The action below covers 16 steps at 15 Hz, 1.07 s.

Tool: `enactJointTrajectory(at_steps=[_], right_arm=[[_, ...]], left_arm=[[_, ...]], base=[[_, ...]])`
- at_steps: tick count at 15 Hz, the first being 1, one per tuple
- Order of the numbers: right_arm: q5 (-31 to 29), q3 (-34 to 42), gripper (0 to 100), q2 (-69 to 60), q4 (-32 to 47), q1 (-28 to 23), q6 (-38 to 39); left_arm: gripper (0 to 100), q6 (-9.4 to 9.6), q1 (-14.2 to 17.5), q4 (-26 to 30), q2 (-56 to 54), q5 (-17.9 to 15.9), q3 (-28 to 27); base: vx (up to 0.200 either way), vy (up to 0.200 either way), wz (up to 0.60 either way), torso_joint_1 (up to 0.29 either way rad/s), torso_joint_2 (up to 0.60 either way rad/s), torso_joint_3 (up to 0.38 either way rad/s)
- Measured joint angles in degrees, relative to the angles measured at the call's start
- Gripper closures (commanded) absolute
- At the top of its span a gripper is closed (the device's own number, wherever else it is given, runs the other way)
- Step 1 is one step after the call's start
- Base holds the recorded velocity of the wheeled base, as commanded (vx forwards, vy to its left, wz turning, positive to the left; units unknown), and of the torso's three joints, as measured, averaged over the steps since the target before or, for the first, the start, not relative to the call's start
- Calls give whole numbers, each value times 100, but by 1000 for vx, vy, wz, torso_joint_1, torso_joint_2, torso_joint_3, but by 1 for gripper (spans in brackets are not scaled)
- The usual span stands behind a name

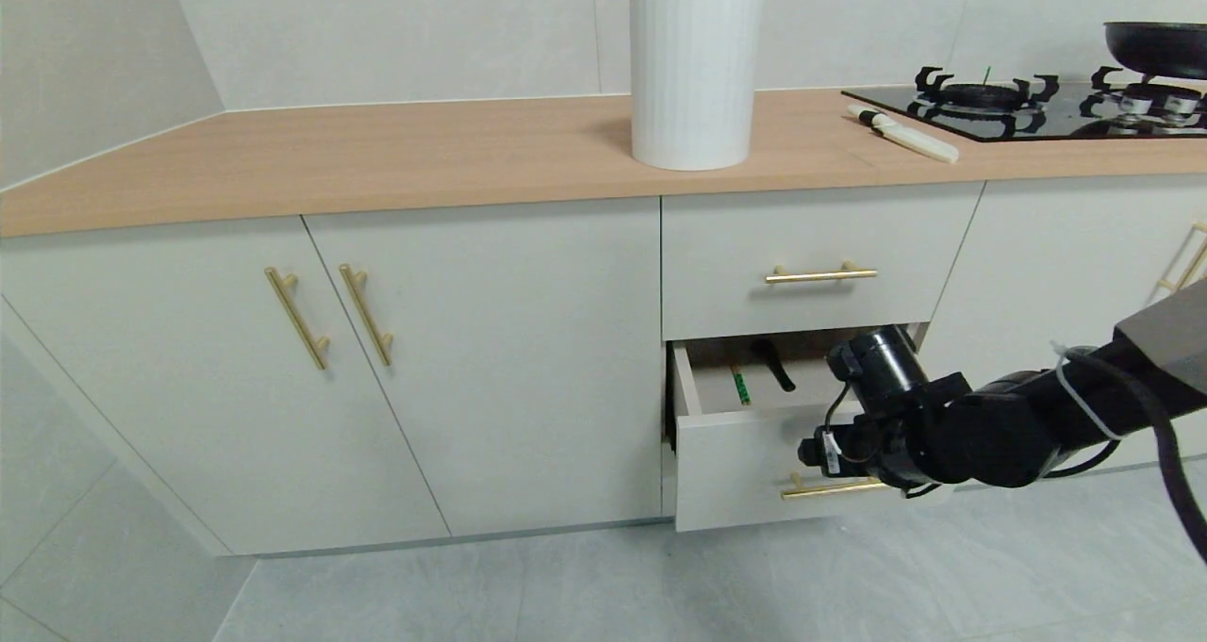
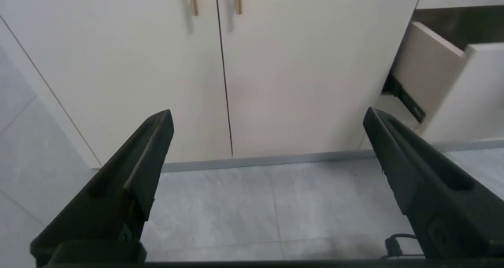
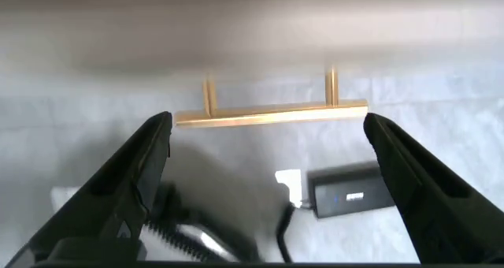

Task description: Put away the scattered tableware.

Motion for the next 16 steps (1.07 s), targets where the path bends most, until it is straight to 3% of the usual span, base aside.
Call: enactJointTrajectory(at_steps=[12, 16], right_arm=[[-119, 162, 0, 1006, -2811, -252, 0], [-119, 77, 0, 1502, -4202, -418, -35]], left_arm=[[0, 2, 1, 0, 0, 0, 0], [0, 0, 0, 2, 0, 0, -2]], base=[[0, 0, 0, 0, 0, 0], [0, 0, 0, 0, 0, 0]])
